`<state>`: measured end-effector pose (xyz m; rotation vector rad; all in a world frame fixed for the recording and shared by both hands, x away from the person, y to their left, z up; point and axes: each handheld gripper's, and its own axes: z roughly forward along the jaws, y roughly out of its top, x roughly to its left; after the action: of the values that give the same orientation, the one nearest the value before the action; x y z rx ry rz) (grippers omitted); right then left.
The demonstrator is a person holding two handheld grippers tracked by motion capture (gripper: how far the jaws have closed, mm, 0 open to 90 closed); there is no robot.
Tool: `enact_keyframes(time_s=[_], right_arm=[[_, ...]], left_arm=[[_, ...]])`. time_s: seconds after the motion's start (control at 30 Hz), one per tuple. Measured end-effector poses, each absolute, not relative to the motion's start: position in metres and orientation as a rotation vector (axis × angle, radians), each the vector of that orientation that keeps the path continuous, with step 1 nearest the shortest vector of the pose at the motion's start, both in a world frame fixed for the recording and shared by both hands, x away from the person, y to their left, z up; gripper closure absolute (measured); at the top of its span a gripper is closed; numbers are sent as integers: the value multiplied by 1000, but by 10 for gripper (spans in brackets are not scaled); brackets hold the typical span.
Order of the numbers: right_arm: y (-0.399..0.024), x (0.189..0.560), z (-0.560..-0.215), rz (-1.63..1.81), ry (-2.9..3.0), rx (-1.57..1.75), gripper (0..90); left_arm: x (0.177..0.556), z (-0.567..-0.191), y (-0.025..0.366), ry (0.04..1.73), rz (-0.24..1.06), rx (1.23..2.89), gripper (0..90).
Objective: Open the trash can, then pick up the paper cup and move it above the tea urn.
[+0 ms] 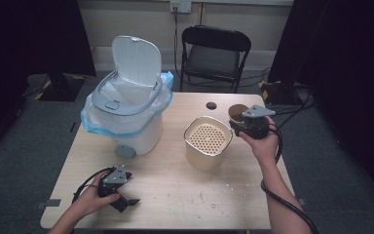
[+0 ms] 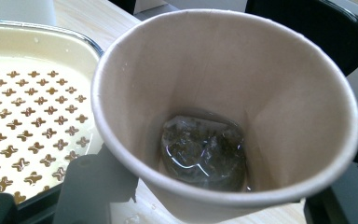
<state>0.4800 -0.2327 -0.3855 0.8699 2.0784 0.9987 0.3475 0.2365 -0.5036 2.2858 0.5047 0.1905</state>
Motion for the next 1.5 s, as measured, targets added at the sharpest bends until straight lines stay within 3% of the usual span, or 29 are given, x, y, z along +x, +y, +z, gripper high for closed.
enact_keyframes(time_s=[1.5], right_arm=[[-218,479,-366,858,2062,632,397]], left_arm=[[347,-503,237,507,191,2291,0]])
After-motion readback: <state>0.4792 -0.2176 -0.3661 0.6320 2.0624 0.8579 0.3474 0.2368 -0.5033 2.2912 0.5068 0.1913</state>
